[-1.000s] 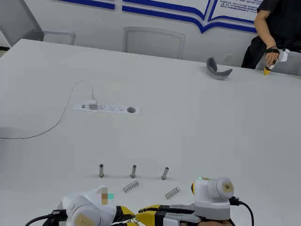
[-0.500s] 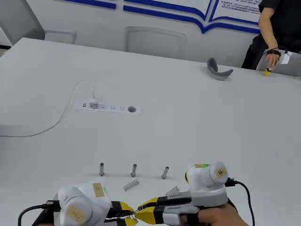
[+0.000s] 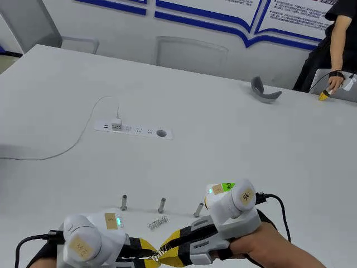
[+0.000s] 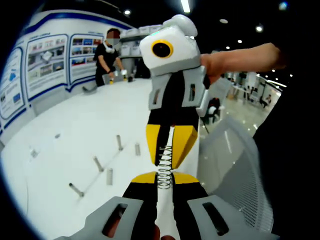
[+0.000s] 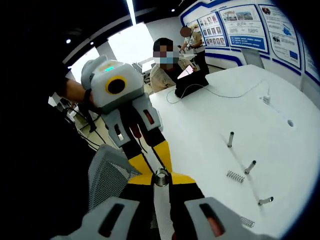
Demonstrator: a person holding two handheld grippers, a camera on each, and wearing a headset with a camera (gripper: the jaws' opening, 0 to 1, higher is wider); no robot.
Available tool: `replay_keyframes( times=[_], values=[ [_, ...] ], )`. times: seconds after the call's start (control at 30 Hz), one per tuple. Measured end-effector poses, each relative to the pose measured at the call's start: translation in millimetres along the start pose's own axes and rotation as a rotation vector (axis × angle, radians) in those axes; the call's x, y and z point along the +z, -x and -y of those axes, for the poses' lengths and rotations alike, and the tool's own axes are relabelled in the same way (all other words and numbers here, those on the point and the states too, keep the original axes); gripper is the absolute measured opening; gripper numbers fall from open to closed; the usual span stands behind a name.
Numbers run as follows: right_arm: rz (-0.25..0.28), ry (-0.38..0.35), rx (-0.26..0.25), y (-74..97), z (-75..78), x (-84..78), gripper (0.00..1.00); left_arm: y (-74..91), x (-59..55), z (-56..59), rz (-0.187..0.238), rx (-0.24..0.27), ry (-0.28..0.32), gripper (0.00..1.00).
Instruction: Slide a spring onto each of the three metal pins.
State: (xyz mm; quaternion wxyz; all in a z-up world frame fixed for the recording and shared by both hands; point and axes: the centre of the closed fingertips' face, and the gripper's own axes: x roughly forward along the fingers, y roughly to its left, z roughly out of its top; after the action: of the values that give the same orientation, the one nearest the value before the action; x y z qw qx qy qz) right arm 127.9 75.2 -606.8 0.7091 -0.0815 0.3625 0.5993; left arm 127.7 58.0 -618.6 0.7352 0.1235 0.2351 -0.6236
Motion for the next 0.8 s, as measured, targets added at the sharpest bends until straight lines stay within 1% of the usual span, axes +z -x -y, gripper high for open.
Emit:
replay_keyframes(
  times=[0.17,0.47,0.6,0.8],
  values=[
    [-0.022,0.025,0.02,-5.8,-2.7,2.8,0.13,3.1,-0.6,1.0,0.004,-0.005,-0.006,0.1],
    [-0.083,0.065,0.057,-11.7,-9.3,-6.2,0.13,6.2,-7.9,5.9,-0.004,-0.028,-0.019,0.09],
    [-0.084,0.054,0.058,-14.1,-11.2,-5.7,0.12,8.6,-11.2,6.6,0.003,-0.034,-0.008,0.1],
    [-0.074,0.036,0.032,-22.7,-10.1,-5.2,0.12,12.1,-18.6,3.5,0.014,-0.026,0.009,0.1]
  ],
)
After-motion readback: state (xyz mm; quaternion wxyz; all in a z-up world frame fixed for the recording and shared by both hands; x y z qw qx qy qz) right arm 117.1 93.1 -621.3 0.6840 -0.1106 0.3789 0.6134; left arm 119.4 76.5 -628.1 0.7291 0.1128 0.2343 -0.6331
